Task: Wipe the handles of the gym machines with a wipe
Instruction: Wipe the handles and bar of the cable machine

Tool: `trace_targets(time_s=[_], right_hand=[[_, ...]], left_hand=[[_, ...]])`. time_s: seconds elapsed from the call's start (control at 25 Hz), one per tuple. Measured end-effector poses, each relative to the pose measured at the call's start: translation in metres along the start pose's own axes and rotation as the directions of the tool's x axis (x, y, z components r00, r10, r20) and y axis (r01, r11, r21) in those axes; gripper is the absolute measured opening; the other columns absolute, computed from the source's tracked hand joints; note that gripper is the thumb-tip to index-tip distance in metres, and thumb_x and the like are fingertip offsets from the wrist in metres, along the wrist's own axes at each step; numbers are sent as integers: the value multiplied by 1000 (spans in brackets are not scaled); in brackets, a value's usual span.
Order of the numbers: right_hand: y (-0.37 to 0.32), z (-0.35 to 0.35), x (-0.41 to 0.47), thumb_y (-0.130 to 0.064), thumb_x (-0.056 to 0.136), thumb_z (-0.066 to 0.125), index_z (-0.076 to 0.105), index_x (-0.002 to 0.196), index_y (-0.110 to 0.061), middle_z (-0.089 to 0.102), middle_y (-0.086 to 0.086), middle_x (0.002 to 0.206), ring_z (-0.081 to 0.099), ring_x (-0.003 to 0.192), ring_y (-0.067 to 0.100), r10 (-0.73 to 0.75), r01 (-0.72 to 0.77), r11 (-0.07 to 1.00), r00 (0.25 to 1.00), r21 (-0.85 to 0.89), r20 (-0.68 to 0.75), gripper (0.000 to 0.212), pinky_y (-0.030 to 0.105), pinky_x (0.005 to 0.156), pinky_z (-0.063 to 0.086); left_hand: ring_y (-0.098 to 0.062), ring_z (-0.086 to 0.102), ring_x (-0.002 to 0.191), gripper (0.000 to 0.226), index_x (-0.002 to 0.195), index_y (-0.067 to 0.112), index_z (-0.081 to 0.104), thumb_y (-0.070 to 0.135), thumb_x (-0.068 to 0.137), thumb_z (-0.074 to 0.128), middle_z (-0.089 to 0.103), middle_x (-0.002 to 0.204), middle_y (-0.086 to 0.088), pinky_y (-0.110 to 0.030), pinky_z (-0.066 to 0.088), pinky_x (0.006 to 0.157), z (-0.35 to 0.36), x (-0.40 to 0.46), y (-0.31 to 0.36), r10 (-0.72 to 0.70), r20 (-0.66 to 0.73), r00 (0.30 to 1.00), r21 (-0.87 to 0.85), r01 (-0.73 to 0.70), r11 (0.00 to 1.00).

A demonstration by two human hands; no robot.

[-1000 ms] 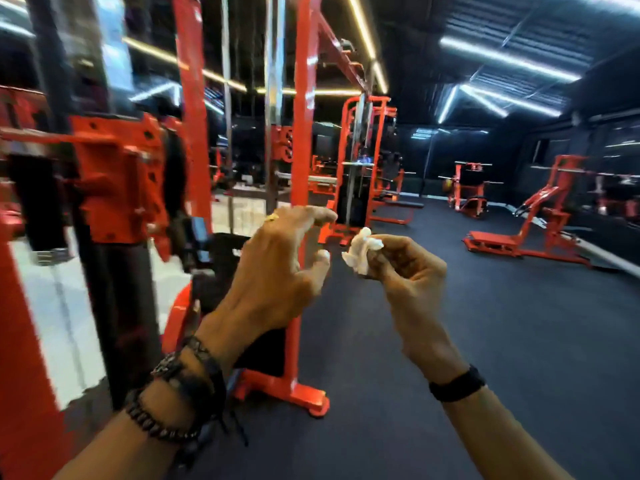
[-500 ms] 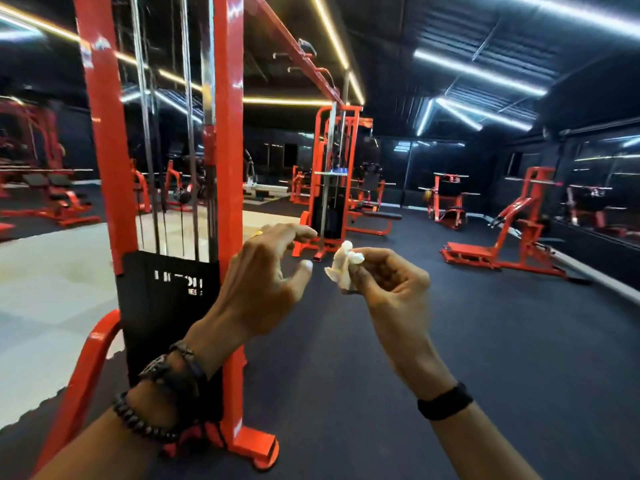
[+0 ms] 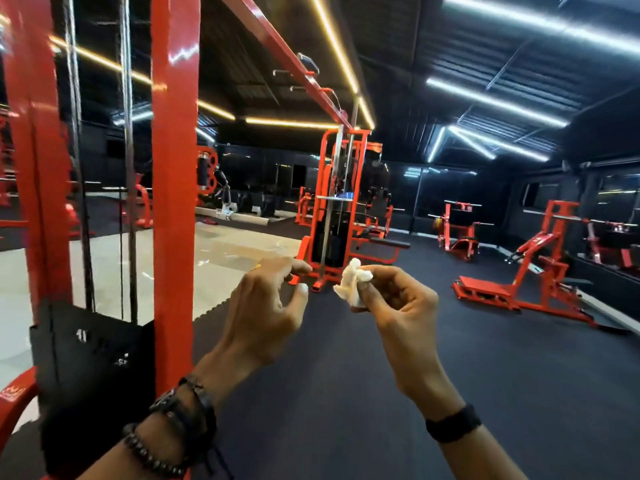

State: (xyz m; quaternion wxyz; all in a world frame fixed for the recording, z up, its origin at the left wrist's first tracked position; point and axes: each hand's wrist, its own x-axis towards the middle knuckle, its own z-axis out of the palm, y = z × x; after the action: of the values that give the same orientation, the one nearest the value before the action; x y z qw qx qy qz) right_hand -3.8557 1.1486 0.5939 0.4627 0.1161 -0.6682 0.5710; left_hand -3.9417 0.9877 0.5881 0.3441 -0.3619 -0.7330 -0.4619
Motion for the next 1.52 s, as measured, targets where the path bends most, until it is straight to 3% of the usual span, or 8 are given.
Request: trace_targets(time_s=[0.36, 0.56, 0.64, 0.76, 0.92, 1.12, 1.28, 1.52], right_hand=[[190, -8, 141, -4, 90, 68, 74, 93, -11, 74, 10, 84, 68, 74, 15, 31, -58, 985, 986, 163, 162, 9, 26, 64, 58], [278, -3, 223, -9, 90, 69, 74, 95, -10, 75, 6, 84, 69, 74, 14, -31, -33, 972, 963, 231, 266, 8, 24, 64, 55], [312, 13, 245, -9, 91, 68, 74, 96, -11, 74, 3, 85, 68, 75, 12, -16, -69, 961, 952, 267, 305, 9, 22, 64, 54], [358, 42, 274, -14, 90, 67, 74, 98, -14, 74, -1, 89, 70, 79, 14, -106, -22, 953, 910, 301, 400, 10, 23, 66, 55], [411, 80, 313, -21, 88, 67, 73, 95, -16, 72, -6, 85, 69, 77, 12, -187, 48, 942, 897, 332, 401, 10, 25, 65, 57], [464, 137, 396, -20, 90, 66, 73, 93, -15, 72, -6, 81, 70, 74, 12, -284, 118, 922, 854, 369, 435, 9, 33, 63, 58], [495, 196, 448, -6, 91, 68, 73, 93, -17, 72, -6, 80, 68, 72, 11, -267, 78, 898, 879, 432, 395, 12, 34, 62, 57], [537, 304, 472, -18, 93, 67, 73, 95, -19, 72, -3, 82, 69, 75, 20, -236, -28, 847, 875, 531, 423, 6, 43, 65, 59]], left_hand=[[-7, 62, 93, 25, 100, 20, 73, 23, 81, 57, 71, 100, 9, -23, 48, 80, 124, 91, -125, -100, -132, 986, 170, 122, 978], [0, 60, 96, 23, 102, 25, 70, 23, 82, 58, 68, 101, 13, -12, 43, 82, 175, 136, -183, -152, -268, 951, 243, 219, 945], [2, 60, 96, 22, 101, 26, 70, 24, 82, 58, 67, 100, 16, -11, 42, 82, 187, 146, -206, -190, -252, 949, 302, 263, 916], [4, 60, 96, 22, 100, 27, 69, 24, 81, 59, 64, 98, 22, -8, 41, 83, 190, 170, -244, -193, -277, 941, 360, 288, 887], [-4, 63, 98, 27, 104, 20, 72, 26, 80, 60, 70, 101, 13, -12, 42, 84, 188, 208, -304, -165, -327, 930, 398, 294, 869], [-7, 63, 100, 35, 106, 28, 68, 42, 76, 55, 69, 104, 14, -30, 49, 87, 190, 266, -376, -140, -391, 910, 428, 314, 847], [-10, 62, 100, 40, 106, 24, 69, 44, 75, 52, 69, 103, 12, -37, 50, 87, 183, 307, -423, -99, -433, 896, 487, 324, 811], [-11, 61, 101, 41, 108, 22, 69, 42, 76, 53, 68, 105, 11, -38, 51, 89, 150, 338, -485, -80, -475, 876, 561, 371, 740]])
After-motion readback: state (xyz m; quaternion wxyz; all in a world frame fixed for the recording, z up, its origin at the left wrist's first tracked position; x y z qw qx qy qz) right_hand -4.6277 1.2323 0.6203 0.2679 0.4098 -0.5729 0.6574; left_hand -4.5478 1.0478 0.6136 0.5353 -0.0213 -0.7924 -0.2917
